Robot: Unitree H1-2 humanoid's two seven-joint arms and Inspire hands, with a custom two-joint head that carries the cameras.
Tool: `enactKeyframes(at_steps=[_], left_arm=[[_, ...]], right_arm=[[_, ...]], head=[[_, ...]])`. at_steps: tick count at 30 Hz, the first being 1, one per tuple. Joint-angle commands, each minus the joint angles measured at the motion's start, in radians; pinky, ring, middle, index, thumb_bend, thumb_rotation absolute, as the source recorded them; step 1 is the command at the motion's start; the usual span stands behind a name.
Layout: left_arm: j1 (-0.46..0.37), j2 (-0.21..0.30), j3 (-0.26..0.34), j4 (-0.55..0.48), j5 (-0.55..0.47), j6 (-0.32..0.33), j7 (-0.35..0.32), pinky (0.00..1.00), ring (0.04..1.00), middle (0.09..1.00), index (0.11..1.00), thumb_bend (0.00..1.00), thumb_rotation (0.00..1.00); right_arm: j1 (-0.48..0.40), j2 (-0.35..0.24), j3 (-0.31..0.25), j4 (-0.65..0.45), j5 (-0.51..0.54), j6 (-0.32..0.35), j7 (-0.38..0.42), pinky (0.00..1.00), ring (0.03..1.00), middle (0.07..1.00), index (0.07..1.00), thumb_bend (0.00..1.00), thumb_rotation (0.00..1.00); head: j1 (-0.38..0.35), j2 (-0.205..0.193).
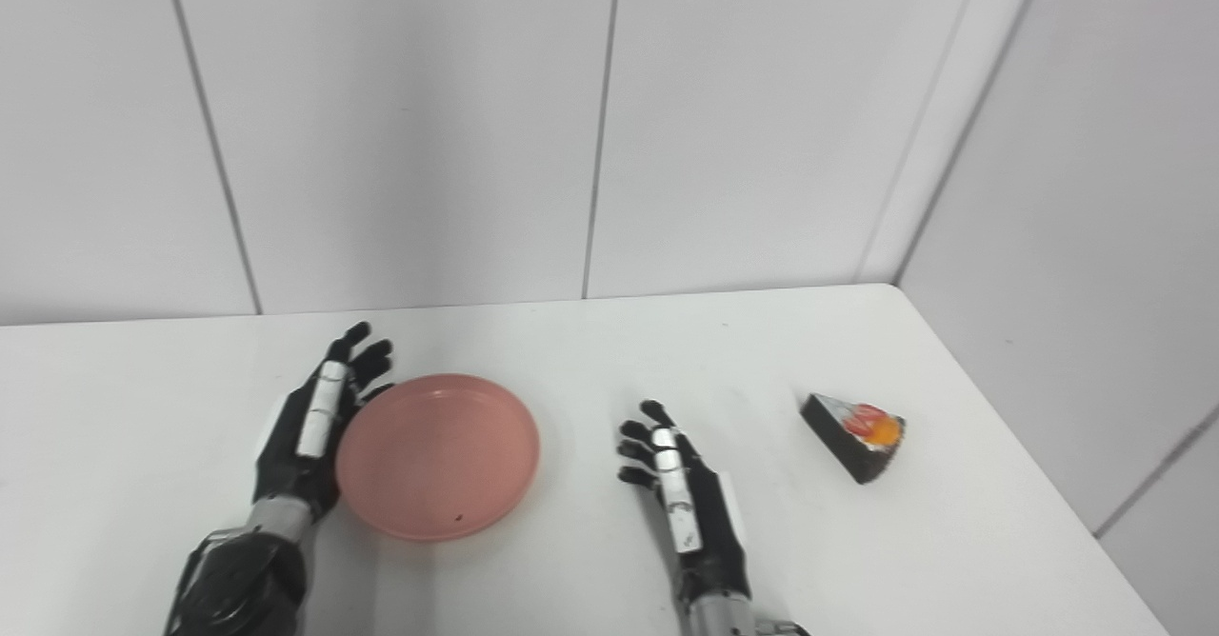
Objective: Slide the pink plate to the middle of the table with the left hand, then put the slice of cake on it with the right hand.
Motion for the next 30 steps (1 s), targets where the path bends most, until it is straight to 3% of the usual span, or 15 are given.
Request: enactKeyframes(at_steps=[1, 7, 13, 17, 20, 24, 27, 28, 30], left_arm=[[0.020, -0.013, -0.003, -0.010, -0.007, 0.012, -0.009, 0.82, 0.908, 0.871, 0.894, 0.84, 0.84], [0.022, -0.022, 0.006, 0.004, -0.013, -0.012, -0.010, 0.82, 0.910, 0.874, 0.892, 0.81, 0.84], [0.022, -0.035, 0.027, 0.010, -0.032, -0.014, -0.009, 0.82, 0.900, 0.867, 0.874, 0.83, 0.81], [0.022, -0.030, 0.019, 0.018, -0.015, -0.028, -0.009, 0.81, 0.905, 0.876, 0.885, 0.81, 0.84], [0.017, -0.024, 0.008, 0.039, 0.002, -0.055, -0.012, 0.80, 0.902, 0.868, 0.883, 0.78, 0.83], [0.013, -0.026, 0.007, 0.050, 0.000, -0.059, -0.018, 0.81, 0.890, 0.841, 0.870, 0.80, 0.81], [0.012, -0.027, 0.006, 0.052, 0.001, -0.058, -0.021, 0.82, 0.892, 0.838, 0.876, 0.80, 0.82], [0.011, -0.027, 0.006, 0.056, 0.000, -0.061, -0.023, 0.82, 0.895, 0.837, 0.879, 0.81, 0.82], [0.008, -0.026, 0.005, 0.067, 0.000, -0.066, -0.027, 0.82, 0.896, 0.837, 0.883, 0.82, 0.81]], right_arm=[[0.003, 0.003, 0.016, -0.006, -0.004, 0.029, 0.019, 0.71, 0.777, 0.799, 0.865, 0.75, 0.98], [0.000, -0.027, 0.031, 0.028, -0.058, -0.049, 0.017, 0.71, 0.771, 0.795, 0.871, 0.74, 0.97], [0.006, -0.041, 0.030, 0.052, -0.165, -0.218, -0.054, 0.68, 0.748, 0.789, 0.853, 0.68, 0.93], [0.002, -0.070, 0.009, 0.012, -0.244, -0.270, -0.096, 0.68, 0.751, 0.795, 0.853, 0.70, 0.95], [-0.012, -0.110, -0.013, 0.004, -0.301, -0.309, -0.123, 0.70, 0.772, 0.833, 0.888, 0.81, 0.98], [-0.018, -0.144, -0.034, -0.142, -0.448, -0.217, -0.144, 0.67, 0.779, 0.872, 0.909, 0.80, 1.00], [-0.015, -0.177, -0.057, -0.248, -0.576, -0.168, -0.159, 0.65, 0.773, 0.884, 0.915, 0.74, 0.97], [-0.015, -0.193, -0.067, -0.271, -0.611, -0.160, -0.161, 0.66, 0.779, 0.888, 0.922, 0.73, 0.95], [-0.018, -0.216, -0.091, -0.333, -0.660, -0.073, -0.117, 0.68, 0.813, 0.919, 0.938, 0.76, 0.88]], head=[[0.006, -0.002], [0.013, -0.020], [0.013, -0.031], [0.016, -0.039], [0.017, -0.041], [0.018, -0.044], [0.022, -0.046], [0.023, -0.046], [0.022, -0.049]])
